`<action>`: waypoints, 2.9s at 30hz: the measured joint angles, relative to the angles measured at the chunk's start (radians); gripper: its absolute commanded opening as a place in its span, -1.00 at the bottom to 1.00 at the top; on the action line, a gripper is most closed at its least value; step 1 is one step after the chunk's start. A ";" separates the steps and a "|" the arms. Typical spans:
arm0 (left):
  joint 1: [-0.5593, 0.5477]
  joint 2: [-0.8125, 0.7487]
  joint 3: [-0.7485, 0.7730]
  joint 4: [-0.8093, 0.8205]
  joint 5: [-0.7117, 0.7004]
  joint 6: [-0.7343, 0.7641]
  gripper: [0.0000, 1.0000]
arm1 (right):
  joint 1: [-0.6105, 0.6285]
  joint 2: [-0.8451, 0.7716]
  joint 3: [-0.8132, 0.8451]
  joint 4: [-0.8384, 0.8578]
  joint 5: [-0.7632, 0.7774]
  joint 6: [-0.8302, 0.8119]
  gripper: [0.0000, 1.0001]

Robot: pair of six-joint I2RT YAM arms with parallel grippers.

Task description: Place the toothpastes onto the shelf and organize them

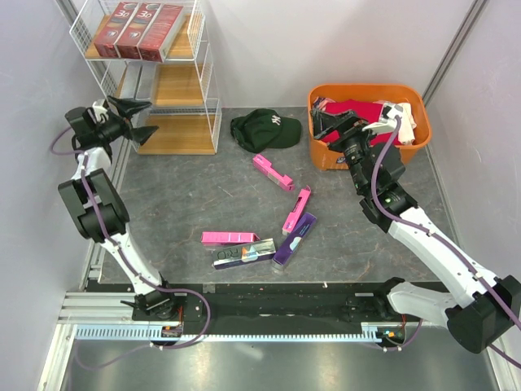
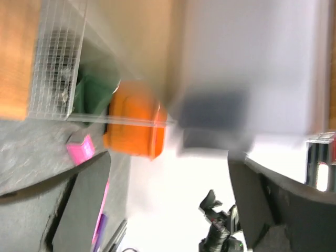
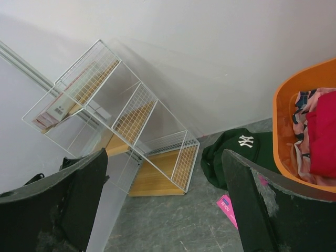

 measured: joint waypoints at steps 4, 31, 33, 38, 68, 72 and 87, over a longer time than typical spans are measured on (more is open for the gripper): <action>0.012 -0.121 -0.167 -0.005 -0.012 0.068 0.99 | 0.000 0.010 0.000 0.000 -0.010 0.001 0.96; -0.269 -0.864 -0.669 -0.623 -0.421 0.791 0.98 | -0.005 0.358 0.233 -0.362 -0.237 -0.078 0.96; -0.325 -0.864 -0.668 -0.657 -0.506 0.808 0.99 | -0.005 0.380 0.246 -0.392 -0.244 -0.097 0.96; -0.465 -0.841 -0.626 -0.711 -0.671 0.832 0.98 | -0.006 0.481 0.319 -0.473 -0.265 -0.147 0.96; -0.728 -0.593 -0.560 -0.714 -0.779 0.838 0.98 | 0.077 1.086 0.745 -0.736 -0.222 -0.357 0.70; -0.728 -0.591 -0.560 -0.706 -0.776 0.838 0.98 | 0.077 1.117 0.754 -0.748 -0.216 -0.369 0.43; -0.728 -0.591 -0.560 -0.701 -0.771 0.838 0.98 | 0.074 1.145 0.777 -0.752 -0.227 -0.377 -0.50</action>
